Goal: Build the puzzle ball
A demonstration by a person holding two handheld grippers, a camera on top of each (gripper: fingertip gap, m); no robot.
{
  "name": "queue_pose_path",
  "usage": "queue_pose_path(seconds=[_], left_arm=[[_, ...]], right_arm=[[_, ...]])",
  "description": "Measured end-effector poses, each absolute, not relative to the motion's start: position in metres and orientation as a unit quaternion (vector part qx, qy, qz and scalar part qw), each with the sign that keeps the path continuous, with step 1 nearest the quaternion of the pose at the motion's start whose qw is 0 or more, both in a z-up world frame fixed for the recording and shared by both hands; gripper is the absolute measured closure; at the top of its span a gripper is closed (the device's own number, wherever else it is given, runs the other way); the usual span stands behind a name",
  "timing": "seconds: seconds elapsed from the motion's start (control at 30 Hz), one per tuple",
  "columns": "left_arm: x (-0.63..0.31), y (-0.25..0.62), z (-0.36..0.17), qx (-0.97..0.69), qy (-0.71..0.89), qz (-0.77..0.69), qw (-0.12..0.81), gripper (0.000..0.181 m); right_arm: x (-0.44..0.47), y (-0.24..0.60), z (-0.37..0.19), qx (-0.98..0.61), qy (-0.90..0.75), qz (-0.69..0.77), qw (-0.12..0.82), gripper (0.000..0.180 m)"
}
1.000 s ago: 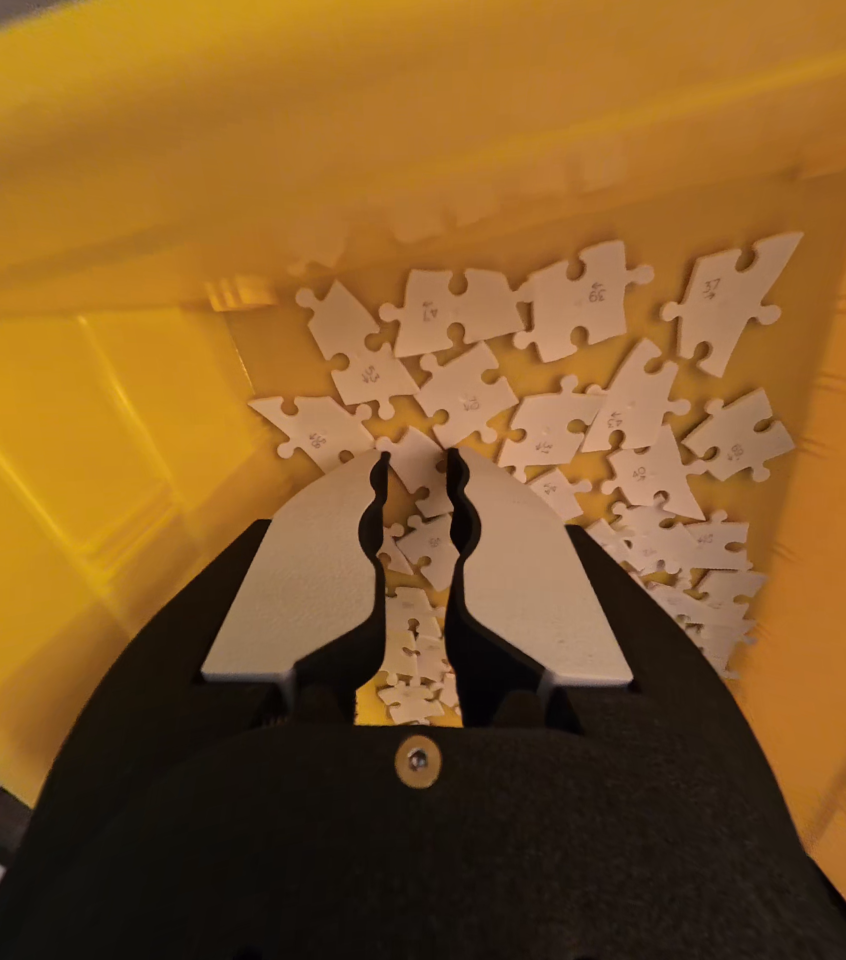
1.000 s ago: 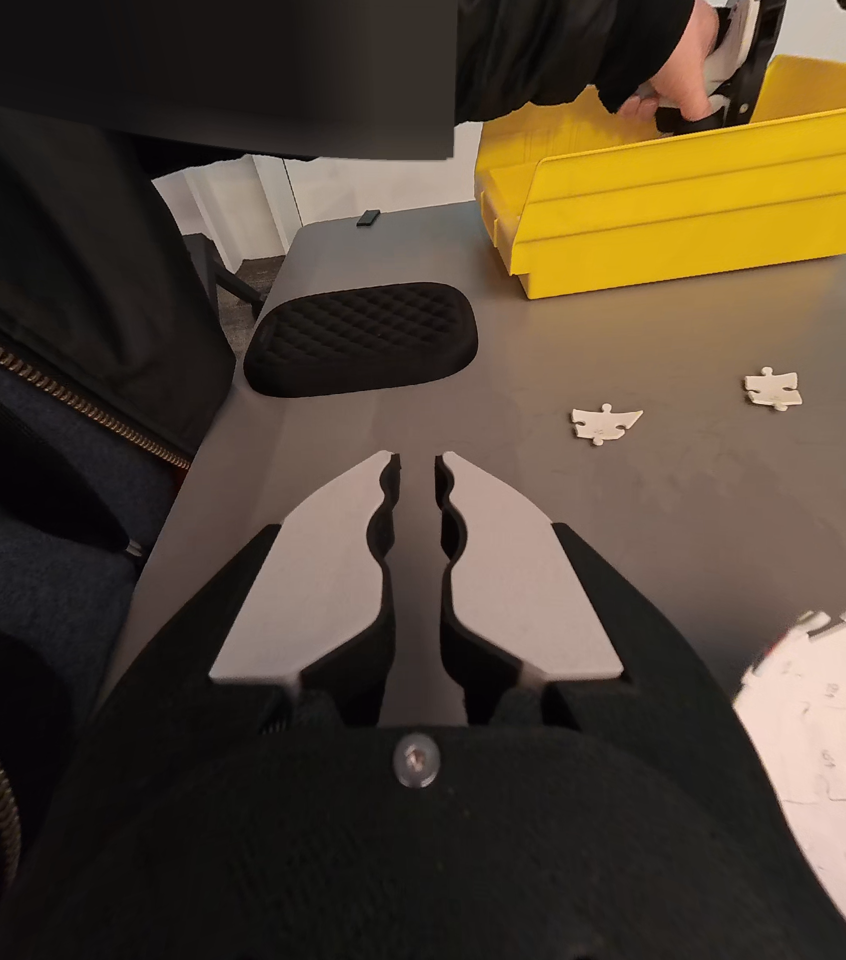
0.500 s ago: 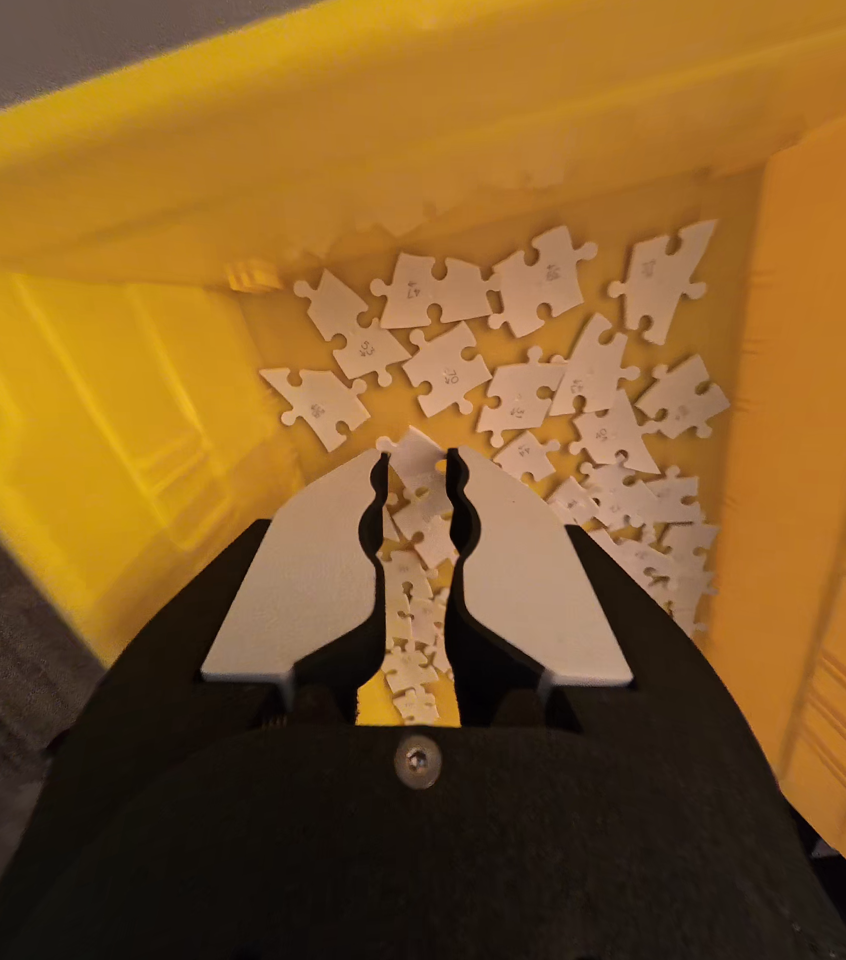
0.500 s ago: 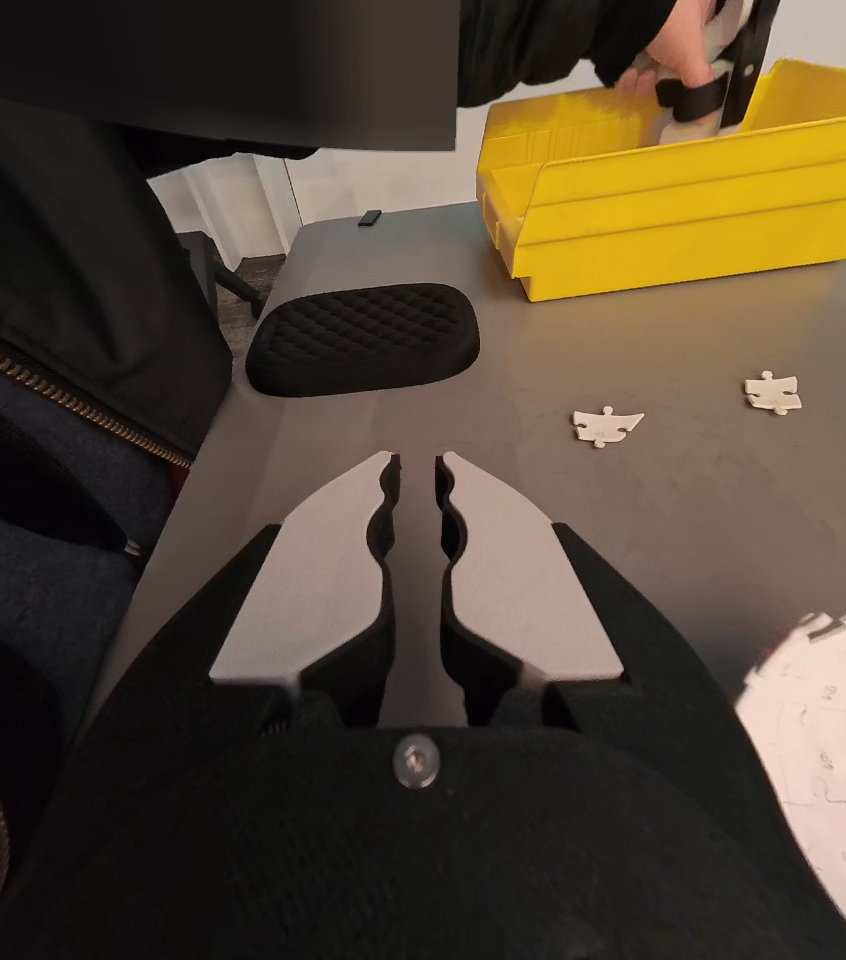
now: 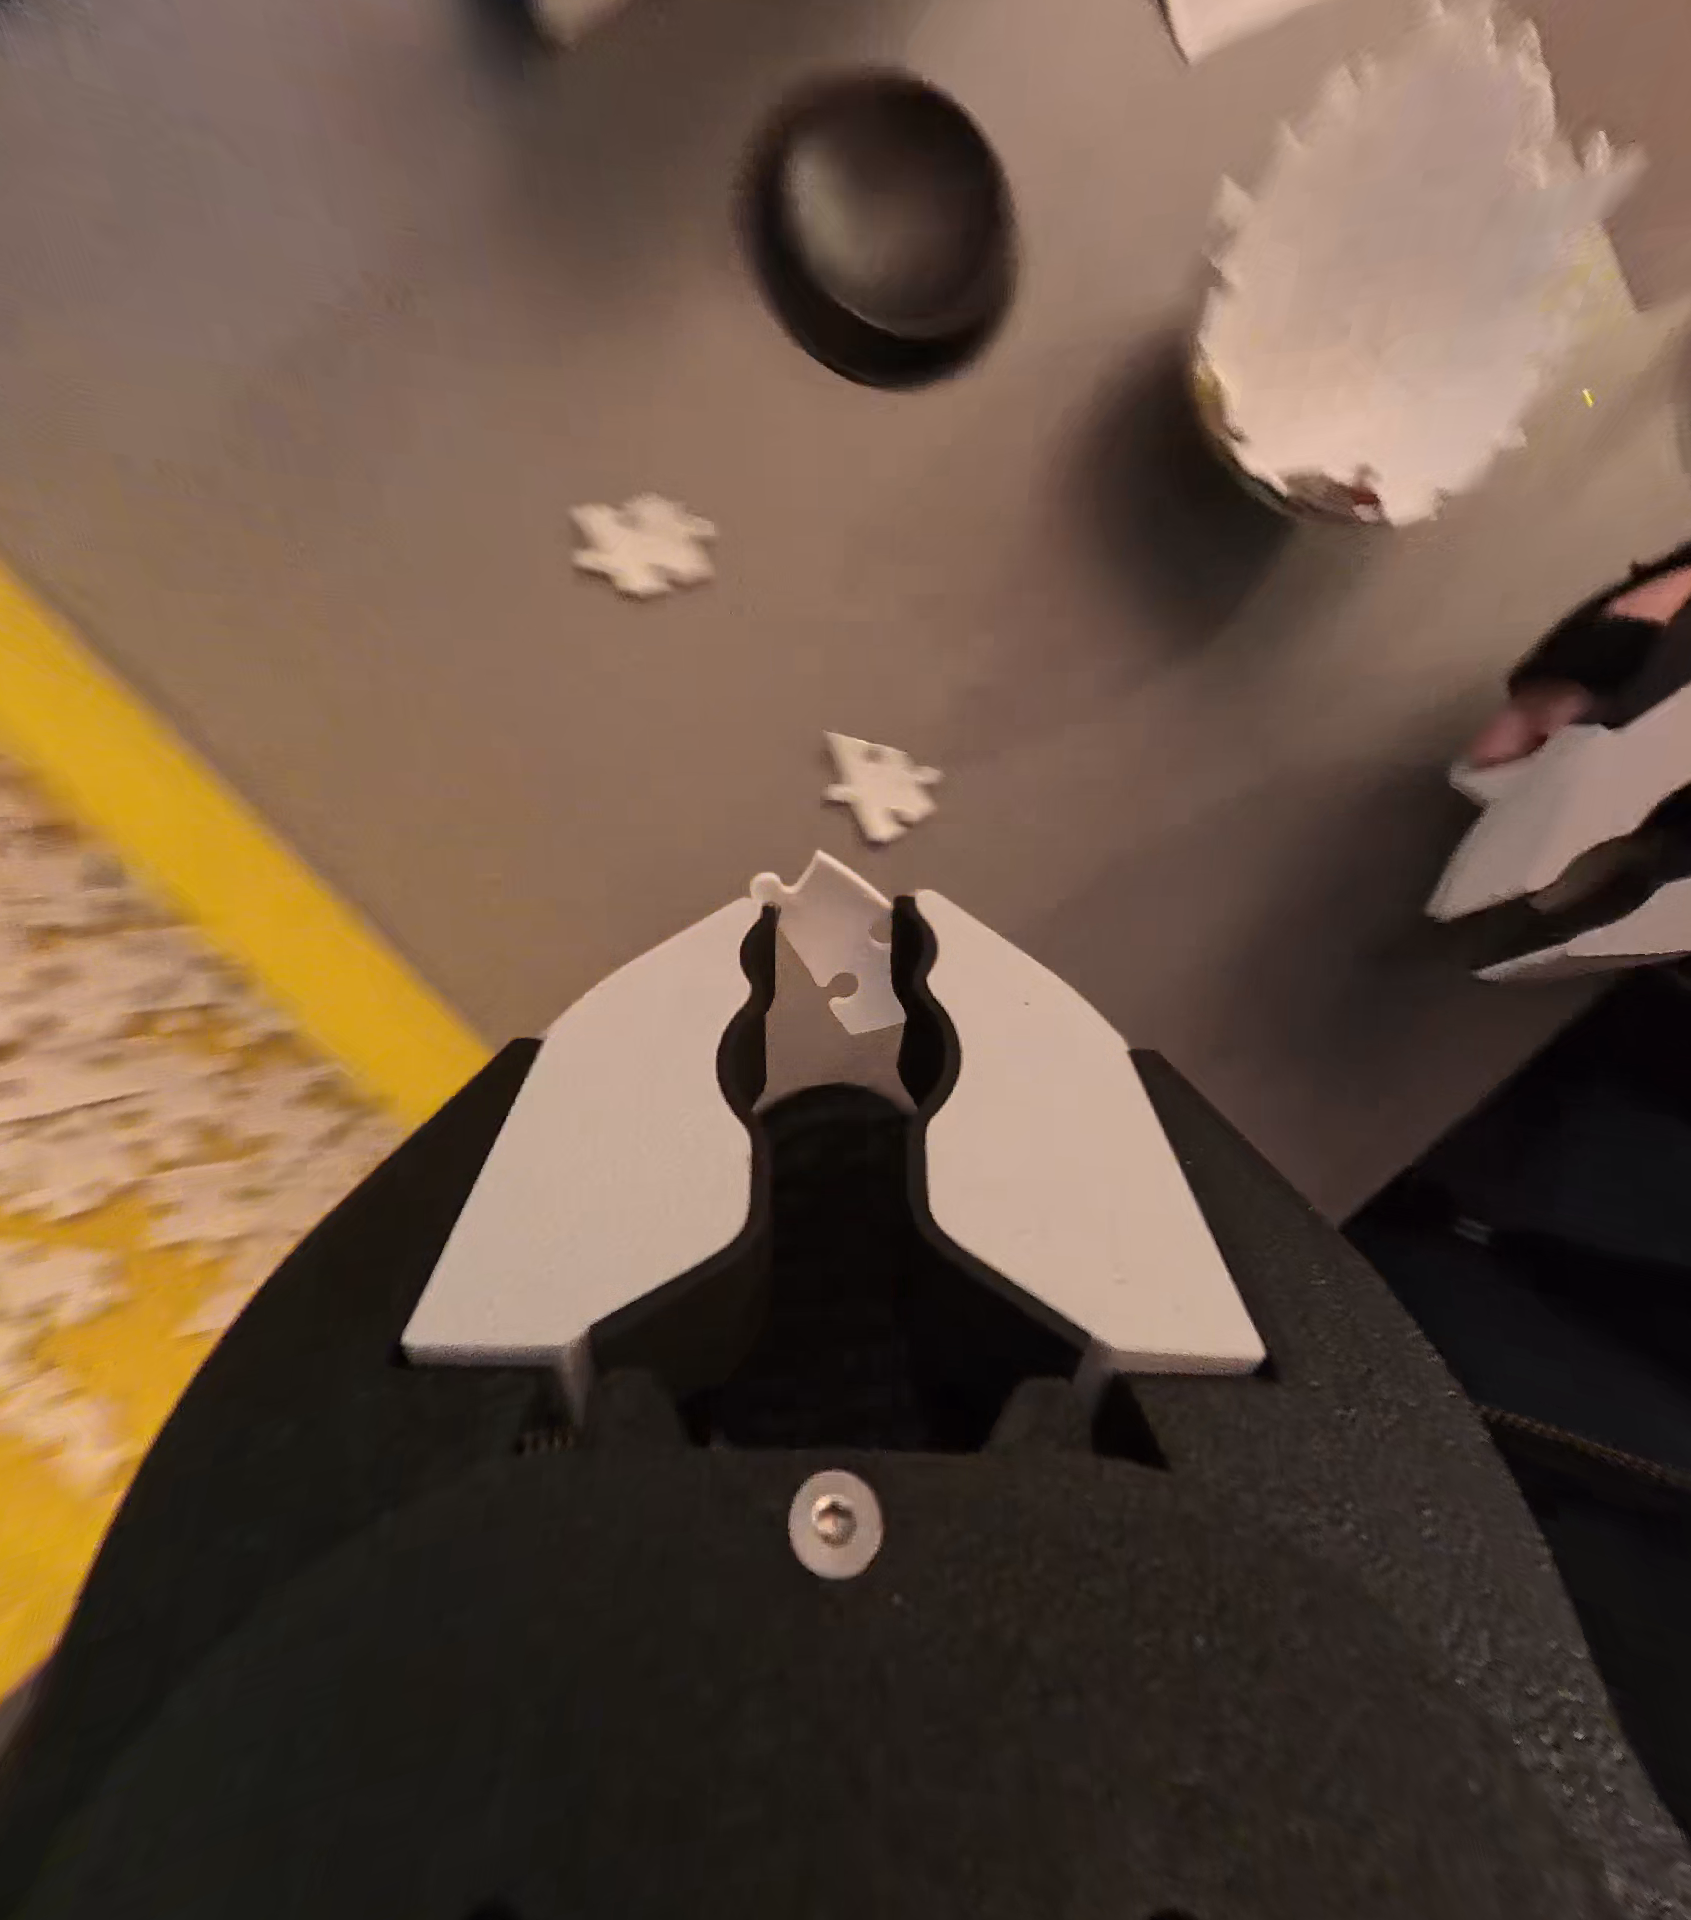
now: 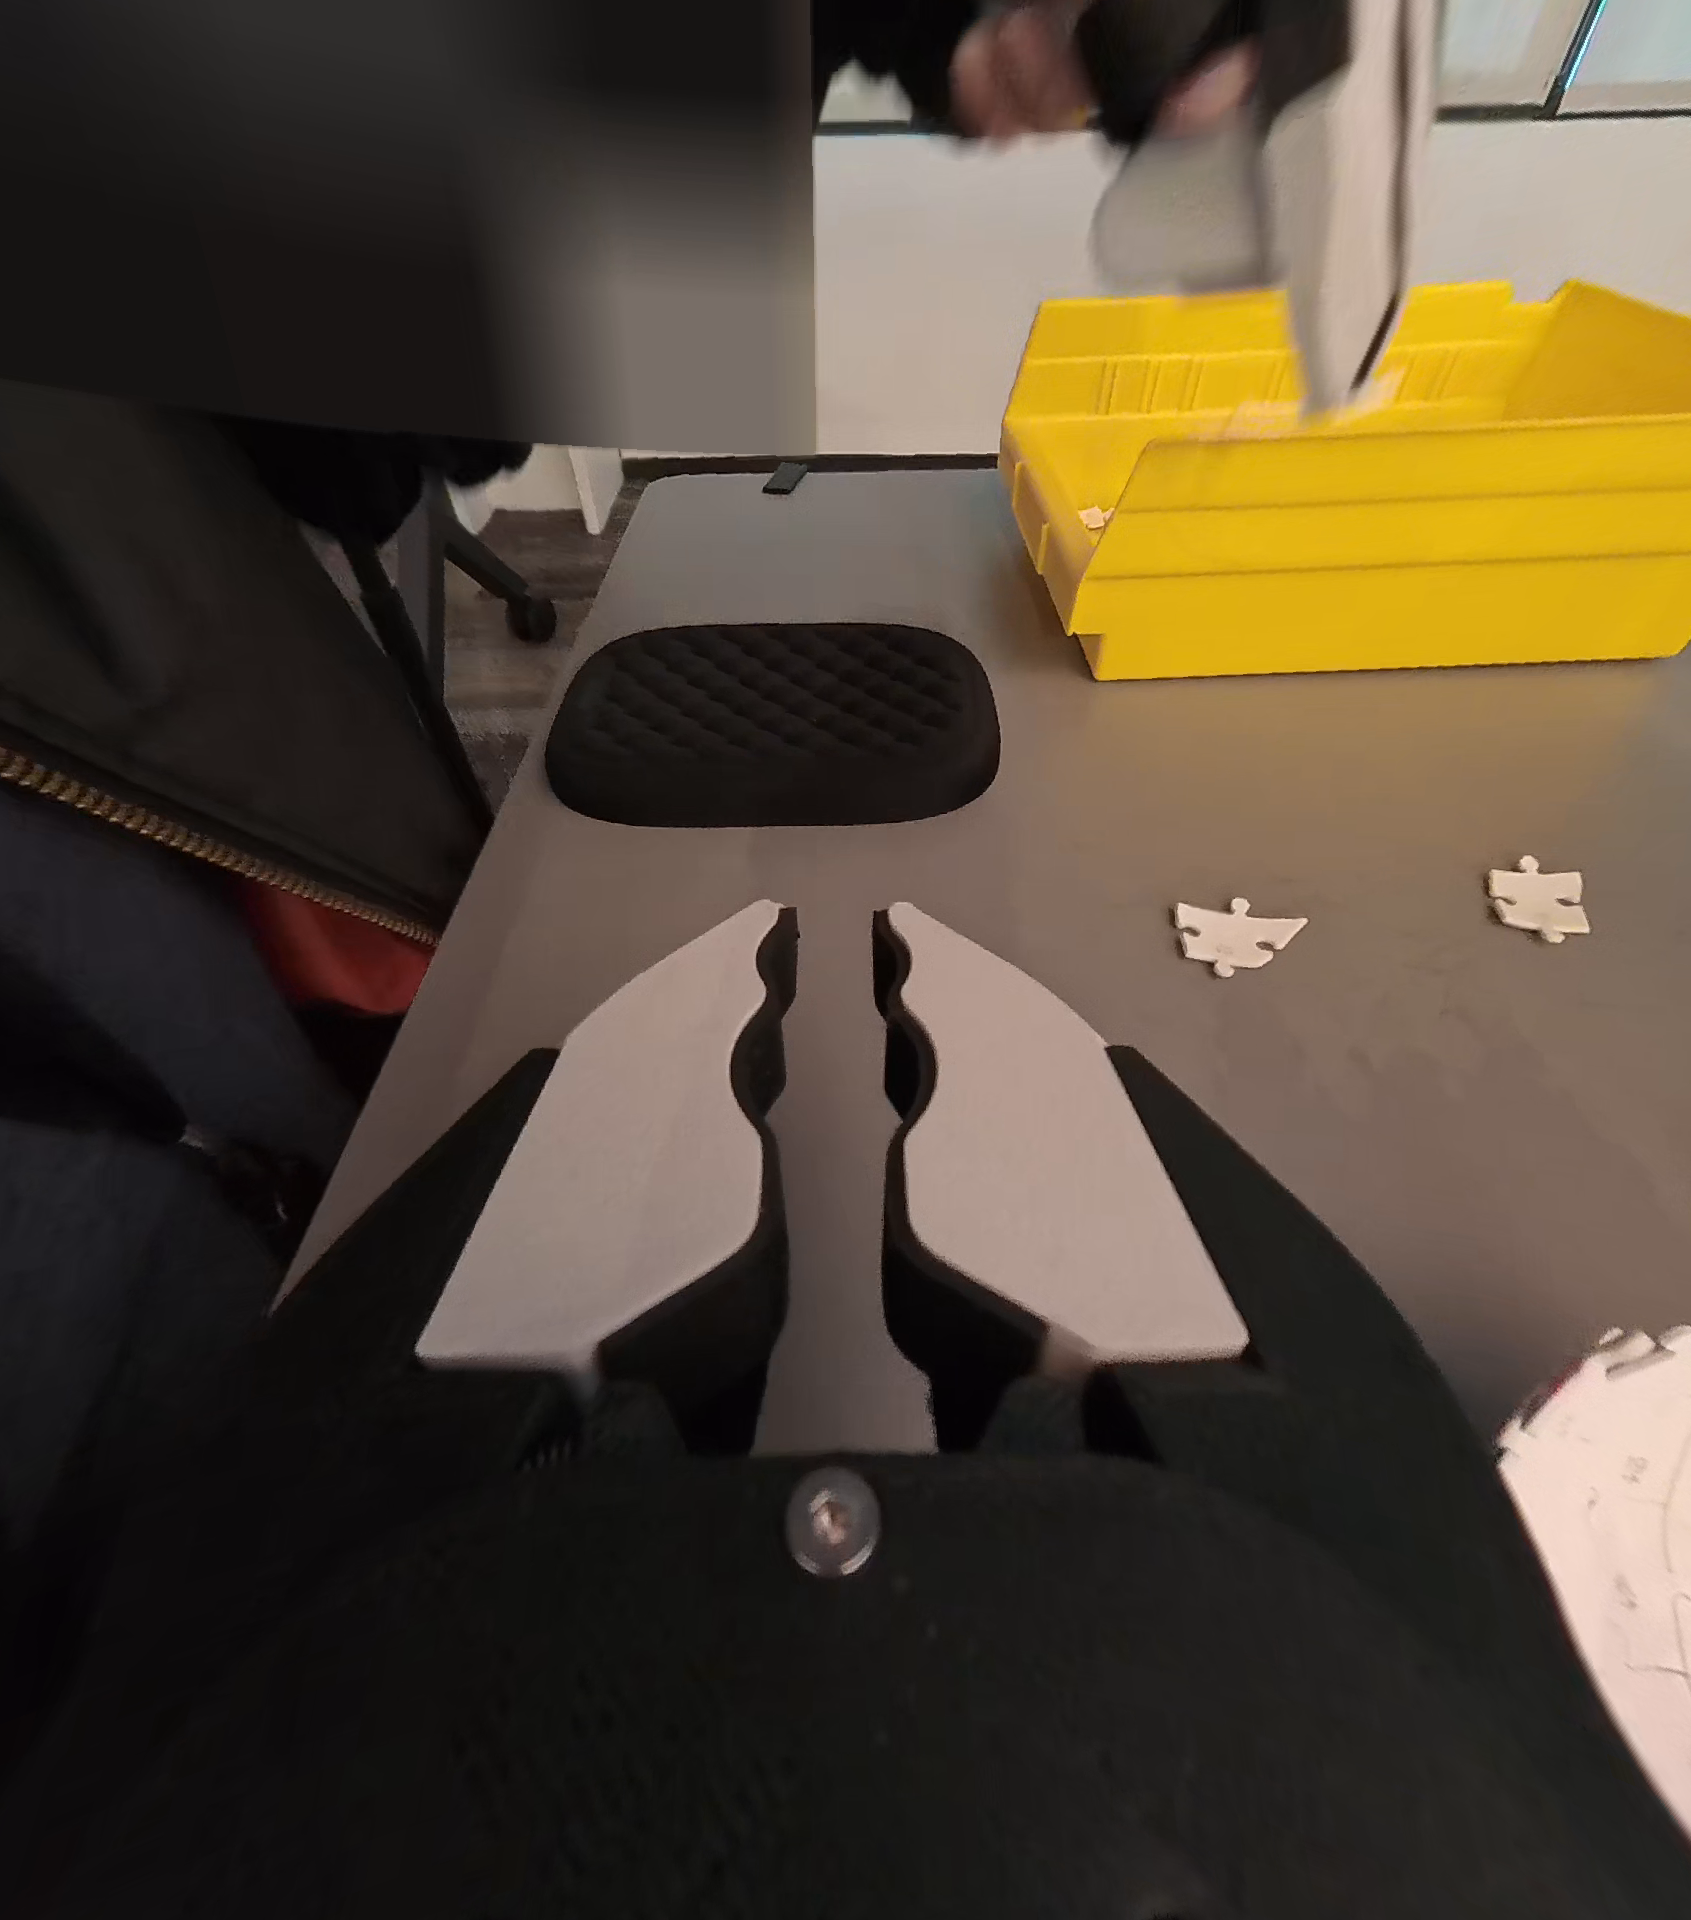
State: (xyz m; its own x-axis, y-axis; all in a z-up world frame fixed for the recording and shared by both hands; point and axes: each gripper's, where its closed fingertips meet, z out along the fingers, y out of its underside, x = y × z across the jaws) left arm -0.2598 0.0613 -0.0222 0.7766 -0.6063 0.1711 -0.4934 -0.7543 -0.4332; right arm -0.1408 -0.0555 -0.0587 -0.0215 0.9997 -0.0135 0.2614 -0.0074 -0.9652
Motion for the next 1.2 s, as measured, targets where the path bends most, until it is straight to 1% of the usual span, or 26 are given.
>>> queue_pose_path(seconds=[0.1,0.2,0.33,0.43,0.6,0.67,0.73,0.8,0.87,0.97,1.03,1.1,1.17,1.2], left_arm=[[-0.227,0.037,-0.079,-0.934,0.295,-0.128,0.158,0.159],[-0.218,0.032,-0.118,-0.947,0.259,-0.123,0.143,0.159],[-0.218,0.029,-0.146,-0.958,0.239,-0.099,0.124,0.159],[-0.221,0.028,-0.155,-0.961,0.241,-0.074,0.115,0.159],[-0.223,0.029,-0.149,-0.961,0.236,-0.081,0.12,0.158],[-0.23,0.036,-0.134,-0.959,0.226,-0.081,0.151,0.157],[-0.237,0.038,-0.106,-0.955,0.217,-0.09,0.182,0.154],[-0.254,0.04,-0.067,-0.944,0.229,-0.073,0.225,0.154],[-0.293,0.049,-0.023,-0.934,0.236,-0.009,0.269,0.155],[-0.366,0.085,0.025,-0.924,0.228,0.079,0.296,0.155],[-0.397,0.115,0.021,-0.934,0.229,0.064,0.265,0.155],[-0.418,0.146,-0.006,-0.945,0.243,0.039,0.216,0.155],[-0.438,0.177,-0.039,-0.942,0.27,0.044,0.196,0.145],[-0.449,0.191,-0.055,-0.94,0.278,0.052,0.191,0.144]], right_arm=[[-0.139,-0.058,-0.055,-0.555,-0.569,0.43,0.428,0.164],[-0.139,-0.061,-0.053,-0.552,-0.568,0.433,0.431,0.163],[-0.139,-0.061,-0.058,-0.558,-0.575,0.42,0.426,0.163],[-0.14,-0.062,-0.058,-0.556,-0.58,0.415,0.427,0.163],[-0.139,-0.062,-0.059,-0.557,-0.58,0.412,0.428,0.163],[-0.138,-0.061,-0.058,-0.557,-0.578,0.413,0.429,0.163],[-0.137,-0.061,-0.057,-0.556,-0.577,0.414,0.431,0.163],[-0.137,-0.06,-0.056,-0.555,-0.575,0.417,0.432,0.163],[-0.137,-0.06,-0.055,-0.553,-0.573,0.422,0.434,0.163],[-0.138,-0.06,-0.055,-0.551,-0.57,0.43,0.433,0.163],[-0.139,-0.059,-0.057,-0.552,-0.57,0.429,0.432,0.162],[-0.139,-0.057,-0.06,-0.554,-0.57,0.427,0.431,0.162],[-0.139,-0.054,-0.063,-0.56,-0.567,0.427,0.427,0.162],[-0.139,-0.052,-0.065,-0.563,-0.565,0.428,0.425,0.162]])
